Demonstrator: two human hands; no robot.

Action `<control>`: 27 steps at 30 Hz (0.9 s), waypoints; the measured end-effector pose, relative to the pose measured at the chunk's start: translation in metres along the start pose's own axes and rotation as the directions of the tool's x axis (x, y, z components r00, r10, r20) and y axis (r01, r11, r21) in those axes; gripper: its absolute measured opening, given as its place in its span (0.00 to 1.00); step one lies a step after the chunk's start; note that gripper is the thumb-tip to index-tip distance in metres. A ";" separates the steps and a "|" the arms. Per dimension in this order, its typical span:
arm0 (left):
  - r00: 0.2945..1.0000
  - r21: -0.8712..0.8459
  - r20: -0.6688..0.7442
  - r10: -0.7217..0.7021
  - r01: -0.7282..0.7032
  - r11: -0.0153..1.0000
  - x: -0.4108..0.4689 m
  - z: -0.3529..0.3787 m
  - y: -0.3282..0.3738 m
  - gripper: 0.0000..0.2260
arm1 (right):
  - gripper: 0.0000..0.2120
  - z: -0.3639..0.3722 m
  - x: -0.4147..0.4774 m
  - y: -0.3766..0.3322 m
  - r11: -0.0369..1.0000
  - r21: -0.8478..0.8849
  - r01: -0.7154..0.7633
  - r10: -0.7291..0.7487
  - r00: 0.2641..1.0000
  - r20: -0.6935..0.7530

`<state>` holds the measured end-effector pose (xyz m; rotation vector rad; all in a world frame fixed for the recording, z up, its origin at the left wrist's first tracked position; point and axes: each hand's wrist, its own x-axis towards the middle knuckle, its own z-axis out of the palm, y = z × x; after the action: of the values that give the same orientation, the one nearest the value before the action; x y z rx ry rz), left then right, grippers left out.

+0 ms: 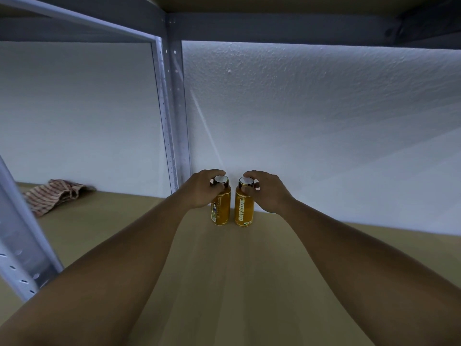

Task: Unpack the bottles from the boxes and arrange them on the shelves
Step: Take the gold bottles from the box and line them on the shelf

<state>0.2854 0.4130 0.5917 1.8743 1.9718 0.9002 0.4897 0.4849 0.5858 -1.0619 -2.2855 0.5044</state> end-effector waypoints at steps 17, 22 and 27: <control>0.993 -0.119 0.084 -0.084 0.094 0.988 0.003 0.003 0.005 0.23 | 0.18 0.002 -0.001 0.002 1.000 -0.010 0.009 -0.009 1.000 -0.002; 0.984 -0.013 -0.164 -0.068 0.066 0.998 0.000 0.013 0.002 0.27 | 0.19 0.001 -0.002 0.002 1.000 0.018 -0.004 0.004 1.000 -0.002; 0.971 0.073 -0.237 -0.013 0.032 0.997 0.002 0.019 0.004 0.23 | 0.18 0.001 -0.002 0.001 1.000 0.015 -0.002 0.002 1.000 -0.002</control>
<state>0.2993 0.4194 0.5802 1.8550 2.1886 1.1012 0.4908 0.4841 0.5842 -1.0571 -2.2757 0.5211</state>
